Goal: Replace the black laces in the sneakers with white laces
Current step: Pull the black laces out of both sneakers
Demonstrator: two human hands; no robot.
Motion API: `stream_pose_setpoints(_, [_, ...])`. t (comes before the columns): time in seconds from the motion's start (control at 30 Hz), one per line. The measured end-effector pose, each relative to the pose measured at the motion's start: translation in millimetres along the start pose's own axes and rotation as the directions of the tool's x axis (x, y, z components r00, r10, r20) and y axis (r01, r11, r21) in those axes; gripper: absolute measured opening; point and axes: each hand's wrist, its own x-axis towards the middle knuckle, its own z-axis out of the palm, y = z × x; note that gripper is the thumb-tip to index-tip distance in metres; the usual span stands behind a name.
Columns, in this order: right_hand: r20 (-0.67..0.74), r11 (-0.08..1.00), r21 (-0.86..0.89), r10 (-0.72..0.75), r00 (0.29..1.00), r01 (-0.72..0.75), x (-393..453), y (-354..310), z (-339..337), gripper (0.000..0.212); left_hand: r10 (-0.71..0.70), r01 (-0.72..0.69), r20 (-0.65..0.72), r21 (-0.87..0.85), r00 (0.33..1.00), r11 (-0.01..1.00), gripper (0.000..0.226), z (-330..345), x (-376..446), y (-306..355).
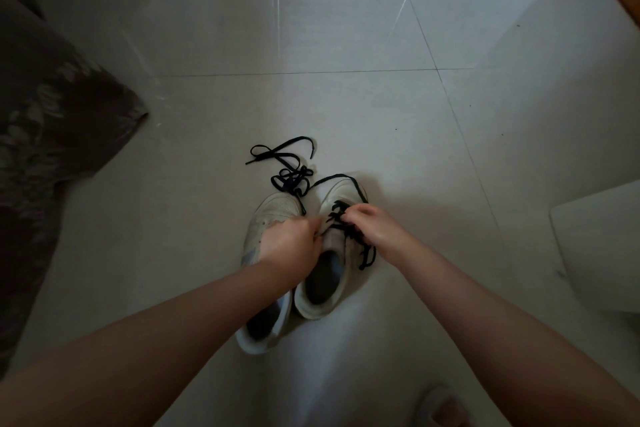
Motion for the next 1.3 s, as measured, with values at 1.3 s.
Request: stream_pose_setpoints(1.3, [0.155,0.999,0.047,-0.025,0.988,0.018,-7,-32,-6,0.028,0.067,-0.086,0.089,0.232,0.994,0.969,0.025,1,-5,-2])
